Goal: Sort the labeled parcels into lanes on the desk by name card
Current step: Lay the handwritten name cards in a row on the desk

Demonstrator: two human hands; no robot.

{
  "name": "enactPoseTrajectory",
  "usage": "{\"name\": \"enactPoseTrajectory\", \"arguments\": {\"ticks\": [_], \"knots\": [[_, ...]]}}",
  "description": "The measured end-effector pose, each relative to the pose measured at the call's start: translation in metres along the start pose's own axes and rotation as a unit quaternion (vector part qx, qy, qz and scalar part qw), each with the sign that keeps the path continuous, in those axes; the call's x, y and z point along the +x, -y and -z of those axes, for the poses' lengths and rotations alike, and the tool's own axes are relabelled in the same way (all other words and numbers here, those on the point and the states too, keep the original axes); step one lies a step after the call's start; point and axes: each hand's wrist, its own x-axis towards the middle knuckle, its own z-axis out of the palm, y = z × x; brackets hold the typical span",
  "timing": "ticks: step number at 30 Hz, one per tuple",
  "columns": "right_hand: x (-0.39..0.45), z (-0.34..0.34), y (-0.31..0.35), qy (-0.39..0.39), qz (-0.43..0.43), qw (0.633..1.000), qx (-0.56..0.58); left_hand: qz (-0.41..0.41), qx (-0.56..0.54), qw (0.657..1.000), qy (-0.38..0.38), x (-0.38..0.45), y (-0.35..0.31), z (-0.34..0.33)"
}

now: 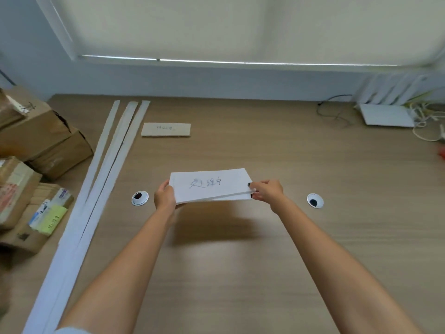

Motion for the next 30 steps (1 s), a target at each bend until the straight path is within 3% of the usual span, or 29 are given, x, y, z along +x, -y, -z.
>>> {"name": "enactPoseTrajectory", "arguments": {"ticks": [9,17,30], "knots": [[0.034,0.057,-0.006,0.044,0.002,0.996,0.077,-0.015,0.01,0.998,0.06,-0.026,0.003,-0.054],[0.076,0.063,0.005,0.047,0.016,0.988,0.148,-0.002,-0.002,1.0,0.026,0.002,0.002,-0.091],[0.227,-0.008,0.073,-0.018,0.023,0.974,0.224,0.023,-0.001,0.999,0.023,0.094,0.017,-0.118]]}}
